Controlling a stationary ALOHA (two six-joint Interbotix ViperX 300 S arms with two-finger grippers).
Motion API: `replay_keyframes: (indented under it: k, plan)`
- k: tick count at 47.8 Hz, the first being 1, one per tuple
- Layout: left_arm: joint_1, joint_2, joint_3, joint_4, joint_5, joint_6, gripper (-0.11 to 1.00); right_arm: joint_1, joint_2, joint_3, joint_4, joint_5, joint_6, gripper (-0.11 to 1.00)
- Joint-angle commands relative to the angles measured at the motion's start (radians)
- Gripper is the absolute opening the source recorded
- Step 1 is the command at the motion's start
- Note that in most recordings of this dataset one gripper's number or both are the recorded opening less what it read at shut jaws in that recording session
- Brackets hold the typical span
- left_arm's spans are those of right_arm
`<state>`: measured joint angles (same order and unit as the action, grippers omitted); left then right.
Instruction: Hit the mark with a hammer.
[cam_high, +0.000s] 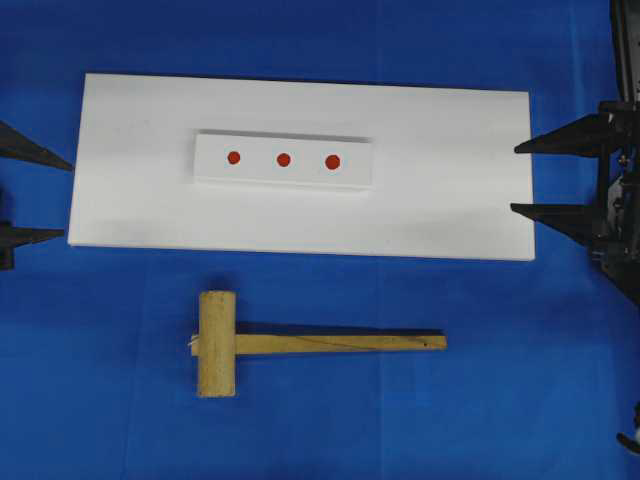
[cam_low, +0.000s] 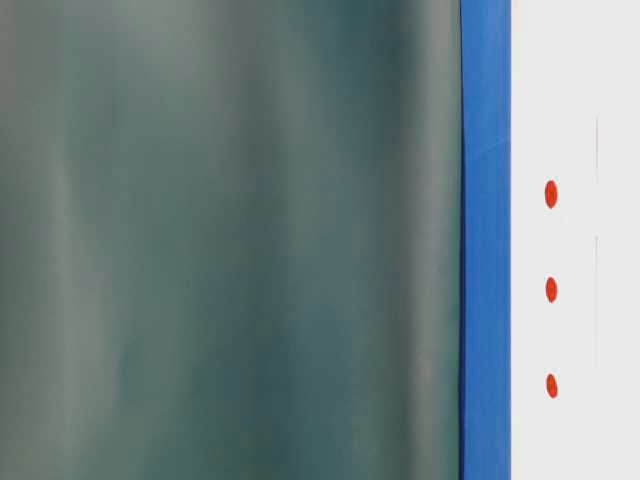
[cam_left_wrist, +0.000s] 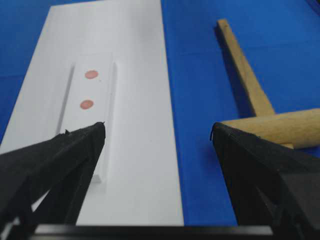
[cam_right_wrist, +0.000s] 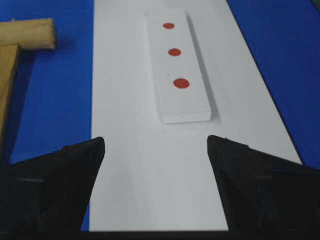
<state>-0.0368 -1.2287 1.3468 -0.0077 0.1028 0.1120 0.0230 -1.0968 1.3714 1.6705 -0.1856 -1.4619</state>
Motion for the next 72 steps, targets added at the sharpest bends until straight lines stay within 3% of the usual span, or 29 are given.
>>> replay_keyframes:
  k: [1,72]
  plan:
    - [-0.008,0.006,-0.009,-0.002,-0.005,-0.003,0.85,-0.002,0.008,-0.012,-0.002,0.0,0.0,0.7]
    - [-0.018,0.005,0.002,-0.002,0.006,-0.003,0.82,-0.002,0.008,-0.012,-0.002,-0.002,0.0,0.7]
